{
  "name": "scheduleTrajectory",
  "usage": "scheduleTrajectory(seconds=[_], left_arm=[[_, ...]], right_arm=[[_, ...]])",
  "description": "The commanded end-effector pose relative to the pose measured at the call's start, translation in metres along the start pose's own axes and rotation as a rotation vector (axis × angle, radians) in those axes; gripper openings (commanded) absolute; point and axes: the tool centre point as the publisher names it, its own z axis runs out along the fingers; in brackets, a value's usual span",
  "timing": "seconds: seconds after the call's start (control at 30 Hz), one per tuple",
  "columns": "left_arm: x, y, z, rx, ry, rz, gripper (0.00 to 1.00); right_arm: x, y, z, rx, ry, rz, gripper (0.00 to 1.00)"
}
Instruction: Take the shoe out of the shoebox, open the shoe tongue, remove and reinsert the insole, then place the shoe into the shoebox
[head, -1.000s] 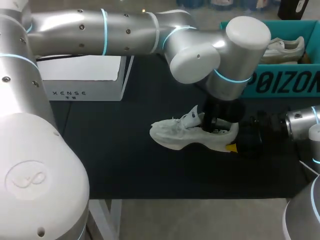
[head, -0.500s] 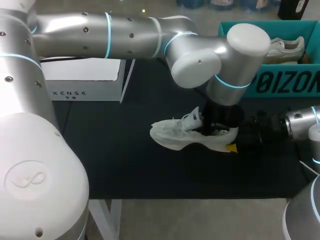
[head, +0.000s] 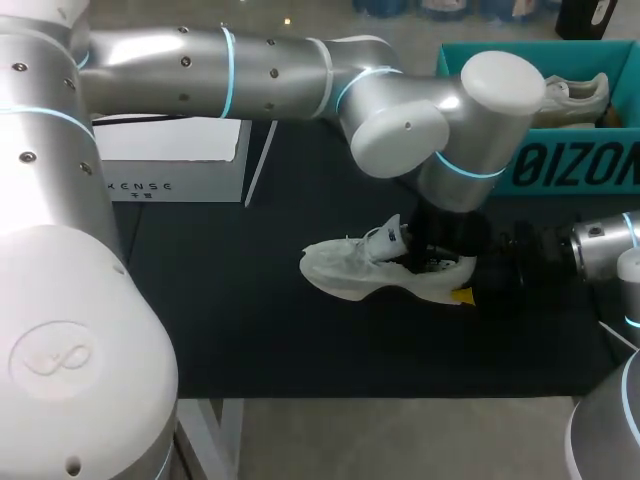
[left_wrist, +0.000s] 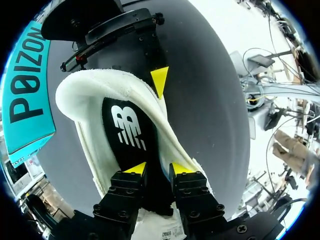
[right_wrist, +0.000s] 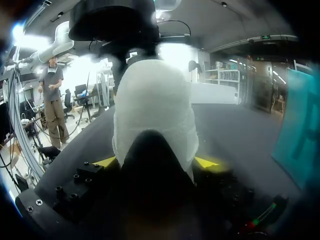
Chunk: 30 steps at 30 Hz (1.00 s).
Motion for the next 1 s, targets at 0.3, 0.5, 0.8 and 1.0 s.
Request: scheduleTrajectory(seconds=[0.3,0.5,0.8,1.0], left_arm=[[-0.009,-0.009,0.042,0.016,-0.004,0.01,0.0],[-0.014,-0.002,0.048,0.03,-0.041,-0.027,0.0],[-0.019,0.012,0.022,0.054,-0.138,-0.068,0.0],[-0.013,0.011,0.003,0.079,-0.187,-0.07,0.0]], right_arm=[[-0.002,-0.005,0.006,0.001,0.0,0.002,0.0],[-0.002,-0.005,0.006,0.001,0.0,0.002,0.0],[-0.002,-0.005,0.006,0.001,0.0,0.002,0.0],[-0.002,-0.005,0.006,0.001,0.0,0.002,0.0]])
